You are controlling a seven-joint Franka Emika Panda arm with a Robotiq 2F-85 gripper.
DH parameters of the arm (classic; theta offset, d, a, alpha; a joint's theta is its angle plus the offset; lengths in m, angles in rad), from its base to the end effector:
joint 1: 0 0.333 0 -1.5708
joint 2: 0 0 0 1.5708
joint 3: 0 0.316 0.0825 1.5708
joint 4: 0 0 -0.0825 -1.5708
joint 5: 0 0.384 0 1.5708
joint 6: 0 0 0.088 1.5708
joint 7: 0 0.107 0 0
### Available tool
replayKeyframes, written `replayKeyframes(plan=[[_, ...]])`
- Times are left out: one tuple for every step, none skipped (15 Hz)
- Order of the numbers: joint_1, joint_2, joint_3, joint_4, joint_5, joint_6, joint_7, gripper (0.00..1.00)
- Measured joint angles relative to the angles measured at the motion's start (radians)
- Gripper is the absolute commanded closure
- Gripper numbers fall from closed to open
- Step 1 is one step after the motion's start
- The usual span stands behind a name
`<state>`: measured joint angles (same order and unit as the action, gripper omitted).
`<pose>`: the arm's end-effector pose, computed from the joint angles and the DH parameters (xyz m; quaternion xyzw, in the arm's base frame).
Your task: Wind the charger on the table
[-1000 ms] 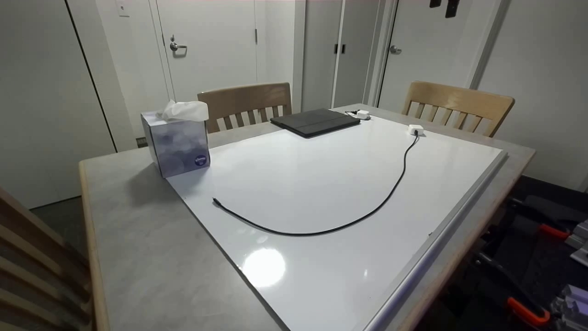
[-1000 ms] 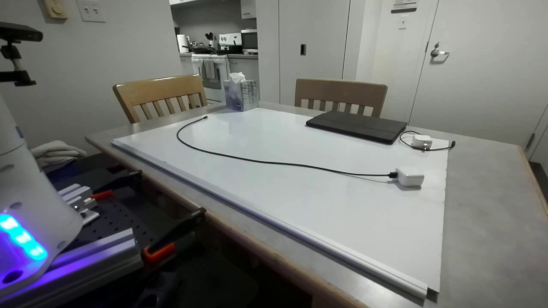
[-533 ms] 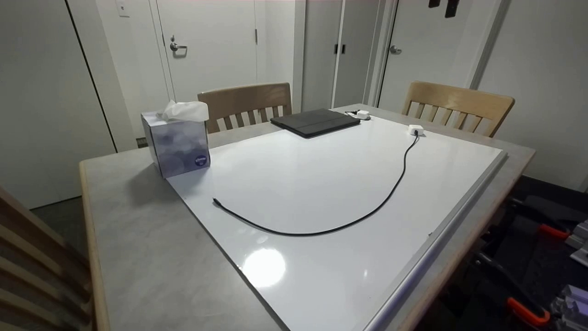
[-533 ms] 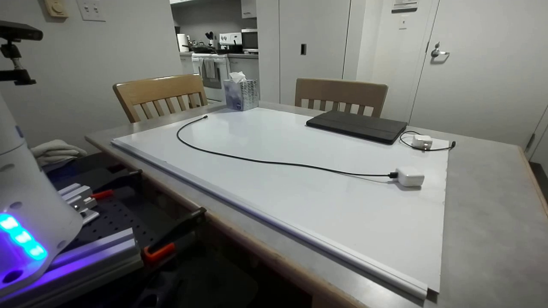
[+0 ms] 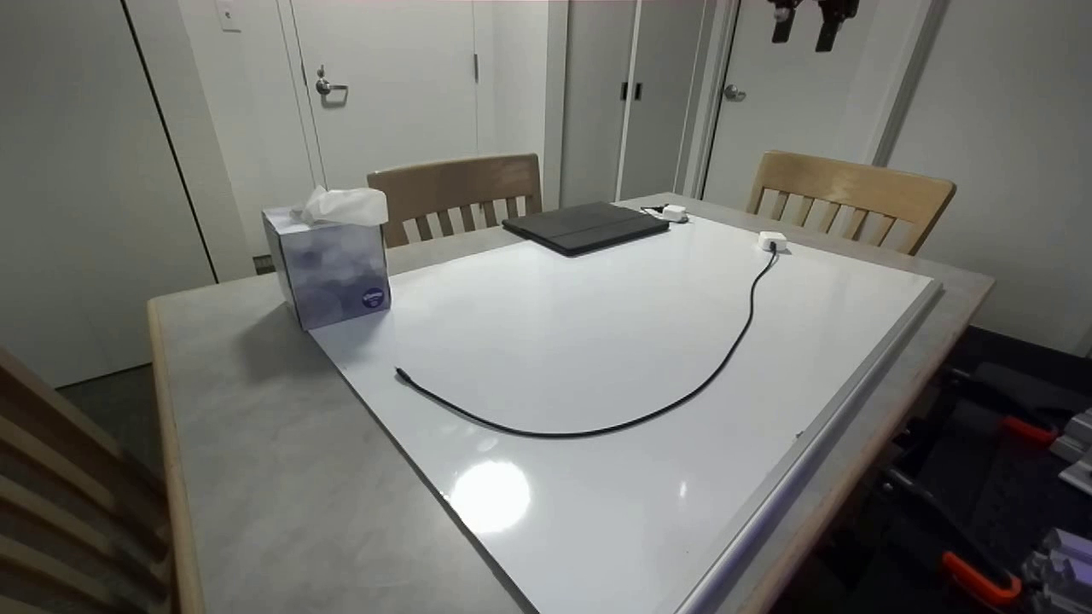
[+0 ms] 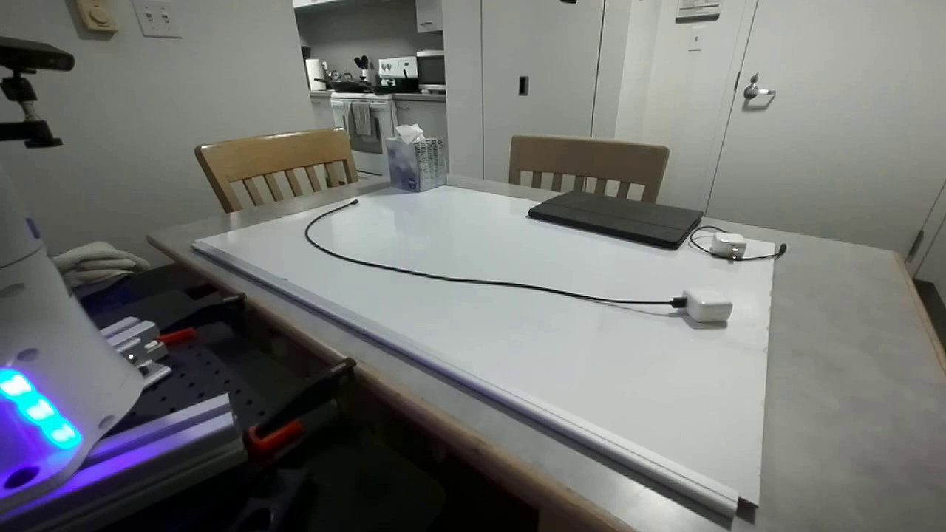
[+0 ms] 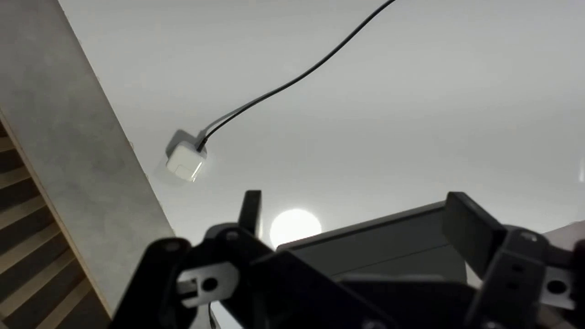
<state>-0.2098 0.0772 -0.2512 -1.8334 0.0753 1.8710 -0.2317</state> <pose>0.5231 -0.2497 0.4826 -0.9915 0.1259 0.0085 0.0309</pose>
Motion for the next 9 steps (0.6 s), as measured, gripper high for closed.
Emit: replayKeyframes(plan=[[-0.008, 0.015, -0.003, 0.001, 0.000, 0.012, 0.015, 0.00], [-0.017, 0.030, -0.006, 0.002, 0.000, 0.026, 0.036, 0.00], [-0.026, 0.051, -0.011, 0.004, 0.000, 0.046, 0.069, 0.00], [-0.035, 0.076, -0.018, 0.007, 0.000, 0.072, 0.101, 0.00], [-0.045, 0.105, -0.023, 0.012, 0.004, 0.097, 0.130, 0.00], [-0.057, 0.138, -0.027, 0.019, 0.009, 0.117, 0.151, 0.00], [-0.070, 0.171, -0.028, 0.029, 0.015, 0.128, 0.159, 0.00], [-0.082, 0.205, -0.028, 0.043, 0.024, 0.129, 0.158, 0.00], [-0.092, 0.237, -0.027, 0.057, 0.038, 0.126, 0.148, 0.00]])
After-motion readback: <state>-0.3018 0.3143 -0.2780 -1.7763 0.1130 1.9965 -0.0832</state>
